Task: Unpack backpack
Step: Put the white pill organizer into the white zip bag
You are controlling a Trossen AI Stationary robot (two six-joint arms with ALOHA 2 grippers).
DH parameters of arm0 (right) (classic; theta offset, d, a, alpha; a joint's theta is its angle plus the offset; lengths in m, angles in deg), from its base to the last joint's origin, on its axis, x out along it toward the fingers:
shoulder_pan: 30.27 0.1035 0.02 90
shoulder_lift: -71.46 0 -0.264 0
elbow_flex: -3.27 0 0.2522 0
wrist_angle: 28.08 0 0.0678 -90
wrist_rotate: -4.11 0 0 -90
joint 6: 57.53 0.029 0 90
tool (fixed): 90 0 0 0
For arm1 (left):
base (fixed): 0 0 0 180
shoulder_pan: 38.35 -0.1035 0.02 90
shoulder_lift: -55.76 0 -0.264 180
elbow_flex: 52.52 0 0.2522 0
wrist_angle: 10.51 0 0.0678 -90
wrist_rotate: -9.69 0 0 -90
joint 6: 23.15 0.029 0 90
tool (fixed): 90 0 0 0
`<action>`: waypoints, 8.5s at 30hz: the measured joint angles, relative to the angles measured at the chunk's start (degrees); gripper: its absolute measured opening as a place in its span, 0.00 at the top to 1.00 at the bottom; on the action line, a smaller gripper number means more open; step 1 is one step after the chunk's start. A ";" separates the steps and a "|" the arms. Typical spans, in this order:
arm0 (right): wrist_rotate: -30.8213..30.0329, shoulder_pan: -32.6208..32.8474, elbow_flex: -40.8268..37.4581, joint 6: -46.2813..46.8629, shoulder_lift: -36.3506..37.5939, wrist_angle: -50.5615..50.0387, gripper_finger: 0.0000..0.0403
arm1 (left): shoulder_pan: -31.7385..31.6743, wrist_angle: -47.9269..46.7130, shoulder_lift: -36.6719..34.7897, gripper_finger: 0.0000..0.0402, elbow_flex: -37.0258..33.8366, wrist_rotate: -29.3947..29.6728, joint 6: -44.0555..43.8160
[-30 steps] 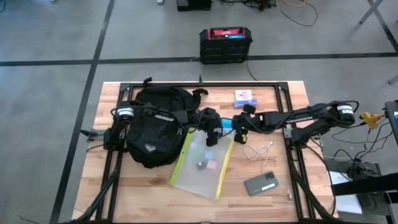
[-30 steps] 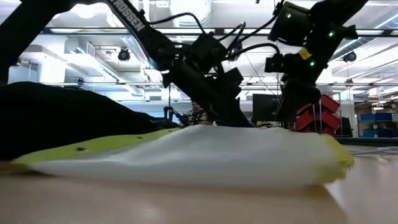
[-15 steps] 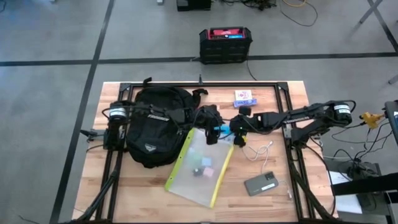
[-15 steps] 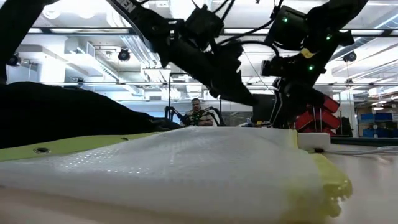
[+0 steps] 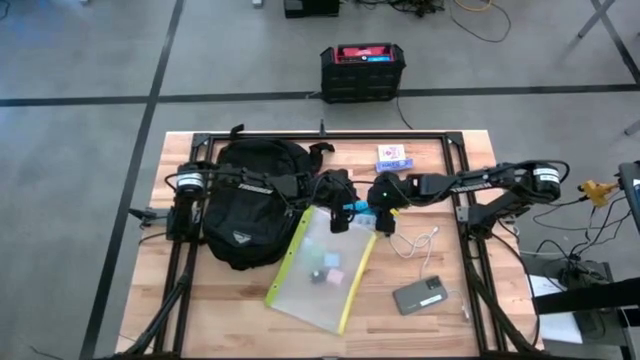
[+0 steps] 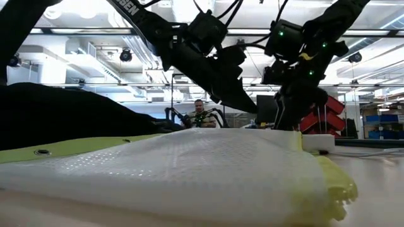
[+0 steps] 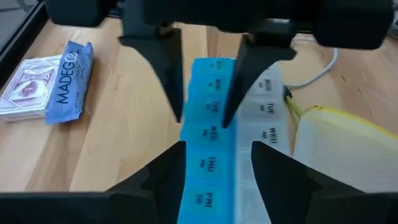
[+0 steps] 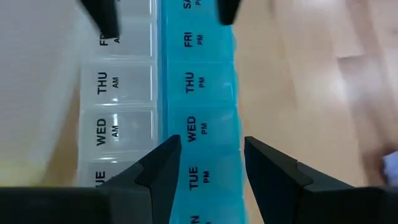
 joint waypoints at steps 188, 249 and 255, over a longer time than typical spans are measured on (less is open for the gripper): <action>-35.60 51.14 23.51 24.16 -19.92 -15.59 1.00 | 26.53 -3.93 -18.63 0.56 -16.51 10.27 -7.55; -31.43 39.53 23.05 24.64 -29.84 10.13 0.96 | 25.73 21.30 -23.81 0.56 -35.87 1.22 -12.48; -28.79 38.91 23.12 21.66 -28.20 8.64 0.98 | 25.76 20.54 -23.65 0.56 -36.22 1.21 -13.07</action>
